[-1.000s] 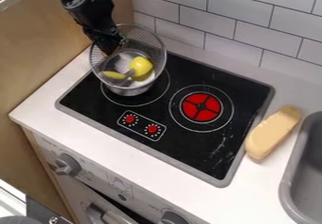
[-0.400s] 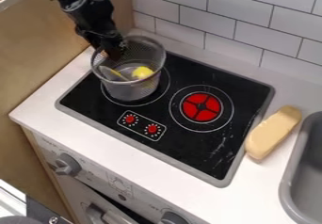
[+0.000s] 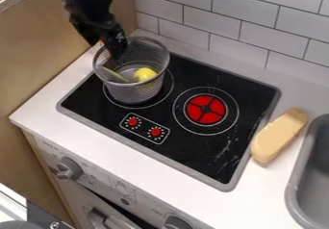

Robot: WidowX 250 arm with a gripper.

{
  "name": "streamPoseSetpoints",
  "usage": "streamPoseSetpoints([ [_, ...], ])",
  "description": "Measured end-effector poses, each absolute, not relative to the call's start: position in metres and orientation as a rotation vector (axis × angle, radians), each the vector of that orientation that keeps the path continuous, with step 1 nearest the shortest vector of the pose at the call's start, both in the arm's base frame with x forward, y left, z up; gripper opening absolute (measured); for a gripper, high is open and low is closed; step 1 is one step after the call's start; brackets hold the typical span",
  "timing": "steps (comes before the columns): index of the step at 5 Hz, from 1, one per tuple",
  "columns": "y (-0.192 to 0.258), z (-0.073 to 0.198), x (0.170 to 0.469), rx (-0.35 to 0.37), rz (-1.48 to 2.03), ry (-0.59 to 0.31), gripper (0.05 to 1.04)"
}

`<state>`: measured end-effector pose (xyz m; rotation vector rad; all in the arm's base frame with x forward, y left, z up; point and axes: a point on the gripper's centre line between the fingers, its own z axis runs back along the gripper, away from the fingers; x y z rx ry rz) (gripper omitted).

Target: Move the silver pot to the left side of burner

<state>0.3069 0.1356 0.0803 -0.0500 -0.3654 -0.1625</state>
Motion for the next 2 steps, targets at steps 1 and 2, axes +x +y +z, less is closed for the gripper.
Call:
streamPoseSetpoints([
  [1,0.137,0.09,0.304,-0.046,-0.138,-0.324,1.0],
  [2,0.142,0.102,0.303,-0.036,-0.146,-0.279,1.0],
])
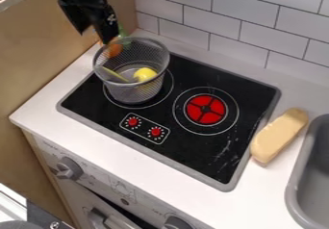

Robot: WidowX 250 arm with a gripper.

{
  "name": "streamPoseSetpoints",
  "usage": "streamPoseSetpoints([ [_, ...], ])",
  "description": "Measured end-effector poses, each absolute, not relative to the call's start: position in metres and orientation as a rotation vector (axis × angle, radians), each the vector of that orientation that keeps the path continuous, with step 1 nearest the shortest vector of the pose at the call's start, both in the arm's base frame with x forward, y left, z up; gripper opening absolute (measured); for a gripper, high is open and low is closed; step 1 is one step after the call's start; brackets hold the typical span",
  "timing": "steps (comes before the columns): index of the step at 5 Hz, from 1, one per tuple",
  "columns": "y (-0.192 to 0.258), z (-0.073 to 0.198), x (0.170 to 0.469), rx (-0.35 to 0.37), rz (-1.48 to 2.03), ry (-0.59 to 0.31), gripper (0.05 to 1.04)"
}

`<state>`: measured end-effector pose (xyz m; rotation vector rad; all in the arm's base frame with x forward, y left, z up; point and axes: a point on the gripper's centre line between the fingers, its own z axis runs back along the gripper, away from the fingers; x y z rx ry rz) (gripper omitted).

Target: Move the silver pot to the left side of burner

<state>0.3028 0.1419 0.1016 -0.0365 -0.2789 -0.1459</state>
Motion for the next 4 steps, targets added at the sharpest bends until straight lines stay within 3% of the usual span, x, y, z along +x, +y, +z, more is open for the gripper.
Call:
streamPoseSetpoints([
  [4,0.139,0.141,0.269,0.02,-0.176,-0.179,1.0],
])
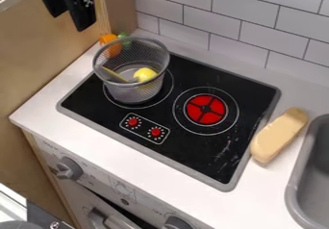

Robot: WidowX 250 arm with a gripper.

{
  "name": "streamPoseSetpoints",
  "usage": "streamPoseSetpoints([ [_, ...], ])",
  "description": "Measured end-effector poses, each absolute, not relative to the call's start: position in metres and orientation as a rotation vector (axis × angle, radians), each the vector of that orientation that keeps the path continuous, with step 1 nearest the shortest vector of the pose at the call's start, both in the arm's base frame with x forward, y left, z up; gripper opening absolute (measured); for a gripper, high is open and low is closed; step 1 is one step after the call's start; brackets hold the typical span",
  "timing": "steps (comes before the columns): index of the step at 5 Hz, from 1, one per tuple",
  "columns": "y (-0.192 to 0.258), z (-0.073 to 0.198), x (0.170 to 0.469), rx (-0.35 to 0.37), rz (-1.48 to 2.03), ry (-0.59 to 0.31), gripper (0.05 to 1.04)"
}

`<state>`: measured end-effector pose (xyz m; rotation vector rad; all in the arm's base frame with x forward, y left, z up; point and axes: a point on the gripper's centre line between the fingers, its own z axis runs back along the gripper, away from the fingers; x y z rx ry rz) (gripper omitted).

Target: Move the silver pot to the left side of burner

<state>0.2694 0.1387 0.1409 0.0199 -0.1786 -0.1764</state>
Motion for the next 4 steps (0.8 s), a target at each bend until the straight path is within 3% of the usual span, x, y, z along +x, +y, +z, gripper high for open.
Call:
streamPoseSetpoints([
  [4,0.09,0.145,0.235,0.005,-0.133,-0.184,1.0],
])
